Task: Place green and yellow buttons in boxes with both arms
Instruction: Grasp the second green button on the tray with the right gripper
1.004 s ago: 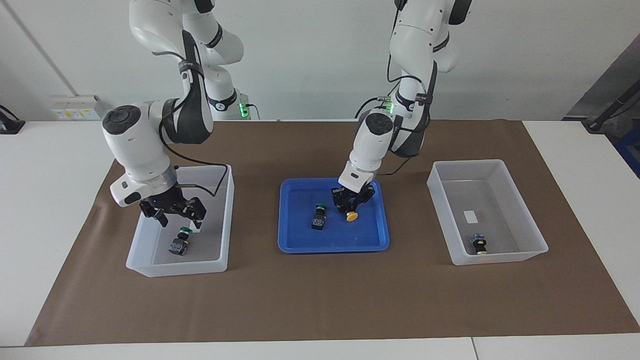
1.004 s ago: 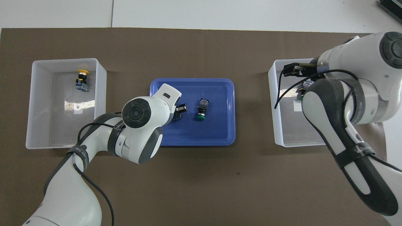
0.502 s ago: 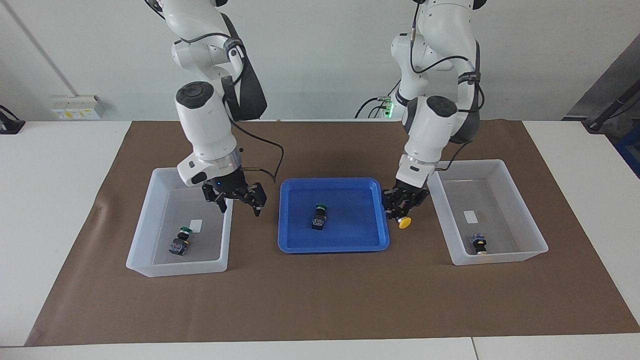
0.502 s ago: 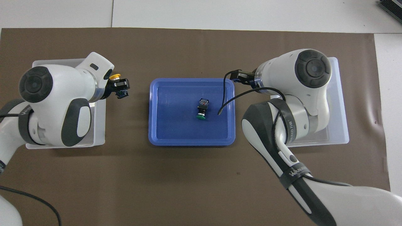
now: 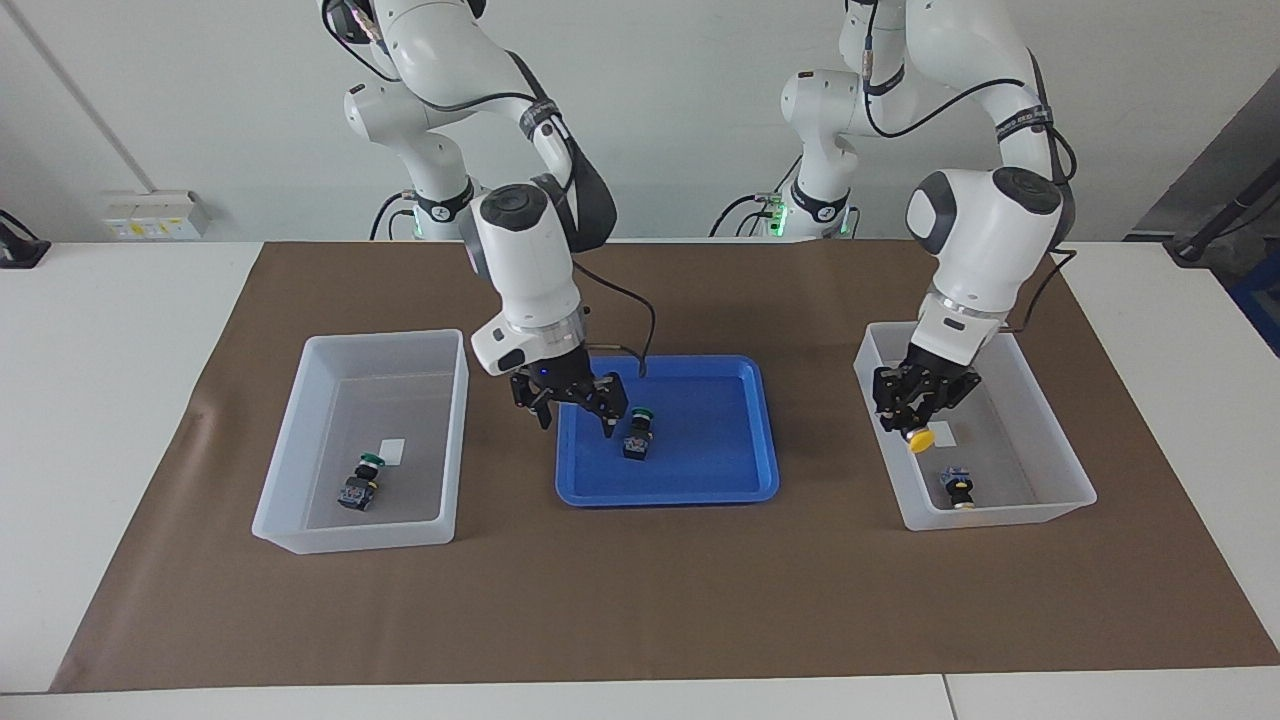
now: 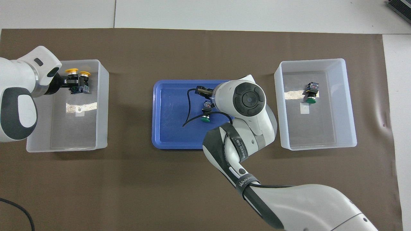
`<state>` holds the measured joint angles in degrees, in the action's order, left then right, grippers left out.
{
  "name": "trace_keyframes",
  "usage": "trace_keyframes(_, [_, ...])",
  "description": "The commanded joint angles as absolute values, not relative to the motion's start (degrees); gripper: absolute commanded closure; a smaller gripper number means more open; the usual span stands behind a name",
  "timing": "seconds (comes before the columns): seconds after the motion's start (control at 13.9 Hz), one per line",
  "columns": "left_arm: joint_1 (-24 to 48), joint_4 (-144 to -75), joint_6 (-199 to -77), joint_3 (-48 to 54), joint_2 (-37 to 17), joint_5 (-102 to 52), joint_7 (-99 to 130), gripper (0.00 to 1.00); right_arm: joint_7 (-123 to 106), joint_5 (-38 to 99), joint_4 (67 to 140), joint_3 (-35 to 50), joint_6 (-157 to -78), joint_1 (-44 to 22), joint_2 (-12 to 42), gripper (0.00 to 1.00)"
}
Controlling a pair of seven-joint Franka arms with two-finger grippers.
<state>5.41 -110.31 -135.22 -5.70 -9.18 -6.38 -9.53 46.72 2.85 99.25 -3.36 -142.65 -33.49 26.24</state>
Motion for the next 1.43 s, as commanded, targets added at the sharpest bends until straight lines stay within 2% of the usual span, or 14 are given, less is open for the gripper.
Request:
trace_keyframes(0.0, [1.77, -110.3, -138.15, -4.92, -11.07, -7.81, -15.71, 1.0, 48.34, 0.36, 99.31, -3.6, -143.79, -34.63, 27.95, 0.0])
trace_keyframes(0.22, [-0.61, -110.39, -140.27, -5.01, -13.09, -13.96, -22.92, 1.0, 48.34, -1.48, 102.21, -3.6, -144.23, -35.15, 28.04, 0.0])
trace_keyframes(0.29, [-1.05, -110.3, -141.06, -5.01, -13.62, -14.5, -23.55, 1.0, 48.34, -2.1, 102.91, -3.6, -144.4, -35.16, 28.04, 0.08])
trace_keyframes(0.36, [-1.23, -110.3, -141.59, -5.01, -14.23, -14.5, -23.55, 1.0, 48.34, -2.11, 103.01, -3.6, -144.49, -35.16, 28.12, 0.23])
trace_keyframes(0.5, [-1.23, -110.3, -142.9, -4.92, -15.64, -14.5, -23.55, 1.0, 48.43, -2.11, 102.83, -3.6, -144.58, -35.07, 28.13, 0.68])
trace_keyframes(0.57, [-1.23, -110.22, -144.13, -4.92, -16.86, -14.5, -23.64, 1.0, 48.6, -2.11, 102.75, -3.6, -144.49, -35.24, 28.13, 1.0])
trace_keyframes(0.86, [-1.32, -108.81, -147.04, -4.92, -20.82, -14.33, -24.96, 1.0, 50.1, -2.2, 100.73, -3.87, -142.48, -34.46, 27.17, 1.0])
trace_keyframes(1.22, [-0.88, -107.14, -150.2, -4.57, -23.82, -14.33, -24.87, 0.99, 40.73, -1.93, 98.97, -4.13, -129.57, -25.42, 15.93, 1.0])
trace_keyframes(1.29, [-0.7, -107.05, -150.21, -4.48, -23.99, -14.5, -24.61, 0.67, 37.13, -1.93, 99.05, -4.04, -127.55, -23.23, 14.52, 1.0])
trace_keyframes(1.36, [-0.7, -107.05, -150.29, -4.48, -23.99, -14.5, -24.61, 0.23, 33.09, -1.93, 99.05, -4.04, -125.7, -20.94, 13.2, 1.0])
